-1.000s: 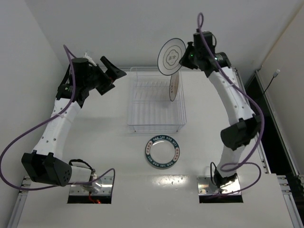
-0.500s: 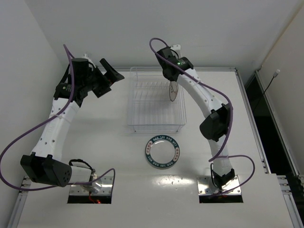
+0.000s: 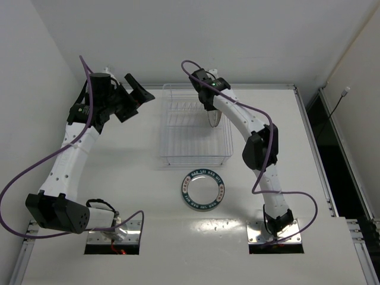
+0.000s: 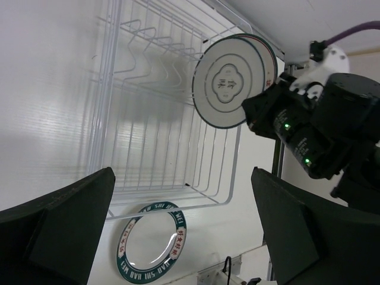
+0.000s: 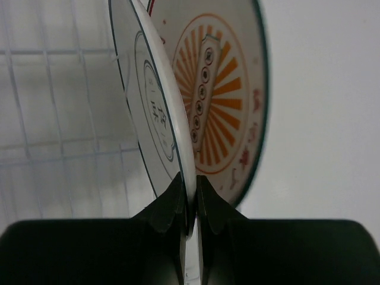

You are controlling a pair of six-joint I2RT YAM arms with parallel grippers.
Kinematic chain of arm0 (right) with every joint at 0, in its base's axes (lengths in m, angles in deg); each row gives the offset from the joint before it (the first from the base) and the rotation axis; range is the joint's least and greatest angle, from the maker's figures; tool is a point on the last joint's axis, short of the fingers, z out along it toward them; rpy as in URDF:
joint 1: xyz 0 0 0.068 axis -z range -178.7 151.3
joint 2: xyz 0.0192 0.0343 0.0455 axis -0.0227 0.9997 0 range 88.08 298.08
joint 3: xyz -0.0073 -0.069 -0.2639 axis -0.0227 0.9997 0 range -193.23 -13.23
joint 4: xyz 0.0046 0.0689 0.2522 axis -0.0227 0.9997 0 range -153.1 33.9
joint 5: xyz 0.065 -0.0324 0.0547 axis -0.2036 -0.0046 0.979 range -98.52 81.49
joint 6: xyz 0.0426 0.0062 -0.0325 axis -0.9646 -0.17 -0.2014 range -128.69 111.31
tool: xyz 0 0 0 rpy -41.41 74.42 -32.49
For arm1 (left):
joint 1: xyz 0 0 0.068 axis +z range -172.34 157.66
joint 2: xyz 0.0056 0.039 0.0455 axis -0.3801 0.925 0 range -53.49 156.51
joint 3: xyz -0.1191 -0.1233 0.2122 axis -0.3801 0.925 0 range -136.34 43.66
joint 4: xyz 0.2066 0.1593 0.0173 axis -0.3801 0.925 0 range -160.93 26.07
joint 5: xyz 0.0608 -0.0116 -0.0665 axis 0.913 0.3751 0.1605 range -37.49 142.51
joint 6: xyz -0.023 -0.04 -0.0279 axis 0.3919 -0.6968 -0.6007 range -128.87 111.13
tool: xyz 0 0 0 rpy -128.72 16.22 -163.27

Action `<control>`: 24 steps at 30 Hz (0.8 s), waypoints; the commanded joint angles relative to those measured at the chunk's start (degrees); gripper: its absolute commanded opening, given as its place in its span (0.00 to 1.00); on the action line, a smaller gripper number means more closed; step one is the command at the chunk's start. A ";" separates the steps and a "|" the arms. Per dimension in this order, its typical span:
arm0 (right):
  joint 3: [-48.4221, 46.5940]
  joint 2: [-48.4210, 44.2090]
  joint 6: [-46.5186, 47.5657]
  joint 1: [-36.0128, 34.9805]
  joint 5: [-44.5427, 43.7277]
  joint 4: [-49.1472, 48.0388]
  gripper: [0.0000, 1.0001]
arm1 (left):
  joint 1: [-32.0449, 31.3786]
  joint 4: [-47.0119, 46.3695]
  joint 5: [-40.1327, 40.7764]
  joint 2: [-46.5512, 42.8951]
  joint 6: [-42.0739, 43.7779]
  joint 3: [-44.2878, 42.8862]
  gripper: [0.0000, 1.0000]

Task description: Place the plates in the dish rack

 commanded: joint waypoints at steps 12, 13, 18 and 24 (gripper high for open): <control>4.86 -14.10 2.66 4.77 14.08 3.90 0.60 | 0.06 1.22 1.76 -1.68 1.11 -0.55 0.99; 7.57 -17.35 3.29 4.77 15.48 2.51 0.60 | 0.06 1.23 2.37 -1.68 1.11 -0.02 0.99; 33.84 -40.10 2.16 8.10 32.51 -8.89 0.64 | 0.06 2.37 3.51 -0.27 1.11 -0.02 0.99; 70.36 -62.27 -8.03 11.44 53.71 -19.55 0.72 | 0.06 3.42 4.05 3.16 0.58 -1.68 0.99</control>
